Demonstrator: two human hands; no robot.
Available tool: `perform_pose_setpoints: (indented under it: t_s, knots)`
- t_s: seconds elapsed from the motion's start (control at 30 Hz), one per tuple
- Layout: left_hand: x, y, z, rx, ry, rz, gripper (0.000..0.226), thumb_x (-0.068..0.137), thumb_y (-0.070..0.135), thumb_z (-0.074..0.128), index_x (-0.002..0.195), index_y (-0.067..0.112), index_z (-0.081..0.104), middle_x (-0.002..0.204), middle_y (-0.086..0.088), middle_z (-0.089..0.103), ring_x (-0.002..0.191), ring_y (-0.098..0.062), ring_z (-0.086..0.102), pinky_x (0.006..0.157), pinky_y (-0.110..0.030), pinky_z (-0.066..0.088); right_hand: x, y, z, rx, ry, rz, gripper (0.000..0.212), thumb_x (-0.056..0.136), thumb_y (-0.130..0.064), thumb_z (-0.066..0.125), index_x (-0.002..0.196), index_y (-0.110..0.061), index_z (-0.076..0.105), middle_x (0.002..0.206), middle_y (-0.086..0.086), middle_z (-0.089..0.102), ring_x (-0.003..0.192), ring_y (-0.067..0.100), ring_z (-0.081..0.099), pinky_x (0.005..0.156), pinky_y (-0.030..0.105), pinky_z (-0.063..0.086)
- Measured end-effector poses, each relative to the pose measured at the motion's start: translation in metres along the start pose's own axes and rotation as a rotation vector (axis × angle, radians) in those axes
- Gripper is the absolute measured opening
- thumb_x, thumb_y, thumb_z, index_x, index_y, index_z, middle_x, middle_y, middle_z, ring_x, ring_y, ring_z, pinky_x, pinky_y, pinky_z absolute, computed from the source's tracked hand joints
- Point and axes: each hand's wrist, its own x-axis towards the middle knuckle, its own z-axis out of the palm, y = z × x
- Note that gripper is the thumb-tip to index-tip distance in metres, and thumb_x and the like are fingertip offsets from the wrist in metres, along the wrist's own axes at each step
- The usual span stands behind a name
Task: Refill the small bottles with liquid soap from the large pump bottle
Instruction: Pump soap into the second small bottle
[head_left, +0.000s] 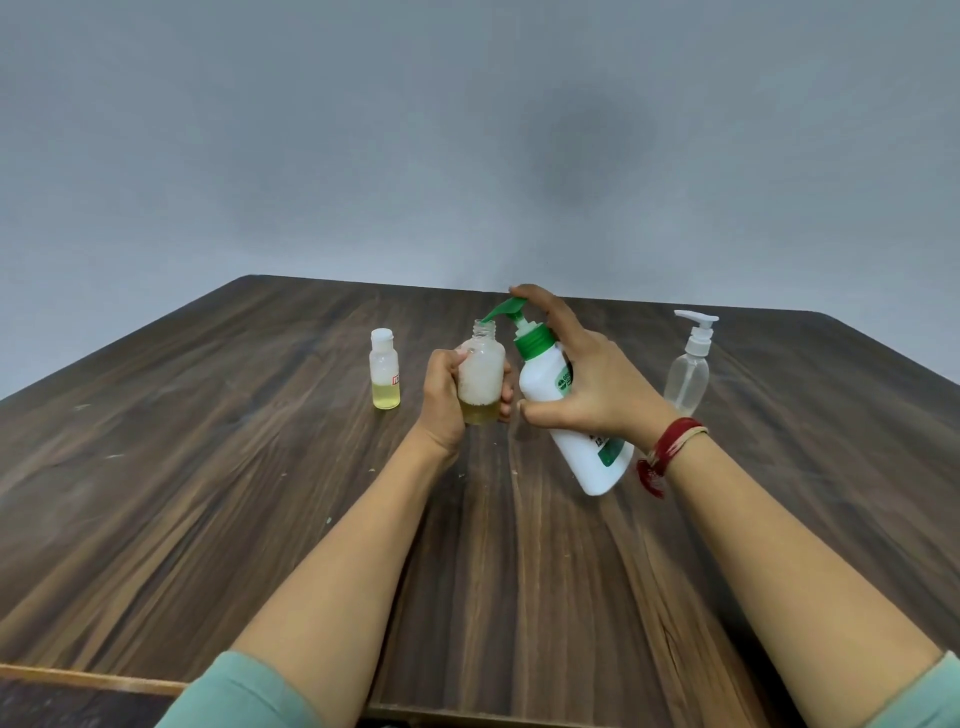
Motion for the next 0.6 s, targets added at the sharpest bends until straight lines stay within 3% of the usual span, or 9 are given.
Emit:
perform_pose_setpoints:
  t_s: [0.27, 0.37, 0.47, 0.6]
  knots:
    - [-0.0025, 0.0002, 0.0030, 0.018, -0.019, -0.004, 0.044, 0.073, 0.039, 0.030, 0.074, 0.003, 0.055, 0.053, -0.006, 0.055, 0.046, -0.018, 0.050, 0.048, -0.023, 0.042, 0.0000, 0.0007, 0.0020, -0.014, 0.023, -0.005, 0.088, 0.055, -0.049, 0.066, 0.133, -0.041, 0.028, 0.091, -0.023, 0.054, 0.069, 0.004, 0.060, 0.062, 0.016, 0.047]
    - [-0.0018, -0.0004, 0.0016, 0.008, -0.023, -0.003, 0.045, 0.073, 0.040, 0.030, 0.074, 0.003, 0.055, 0.054, -0.007, 0.054, 0.048, -0.020, 0.049, 0.050, -0.024, 0.041, -0.0001, 0.0010, 0.0000, -0.003, -0.048, 0.017, 0.094, 0.055, -0.049, 0.066, 0.139, -0.045, 0.023, 0.092, -0.016, 0.059, 0.072, 0.004, 0.062, 0.063, 0.014, 0.047]
    - [-0.0008, -0.0009, -0.0002, 0.012, -0.020, -0.003, 0.045, 0.074, 0.040, 0.029, 0.075, 0.004, 0.055, 0.056, -0.008, 0.054, 0.049, -0.020, 0.049, 0.050, -0.025, 0.041, -0.0006, -0.0004, -0.0022, -0.005, -0.090, 0.026, 0.103, 0.057, -0.049, 0.065, 0.145, -0.051, 0.013, 0.096, -0.021, 0.058, 0.075, 0.002, 0.062, 0.066, 0.013, 0.048]
    - [-0.0006, -0.0005, 0.0006, 0.020, -0.006, -0.004, 0.046, 0.073, 0.040, 0.030, 0.075, 0.003, 0.056, 0.055, -0.008, 0.054, 0.048, -0.020, 0.049, 0.050, -0.024, 0.041, -0.0022, -0.0025, -0.0027, 0.014, -0.108, 0.045, 0.108, 0.060, -0.041, 0.067, 0.145, -0.060, 0.002, 0.087, -0.024, 0.059, 0.075, 0.004, 0.063, 0.068, 0.014, 0.050]
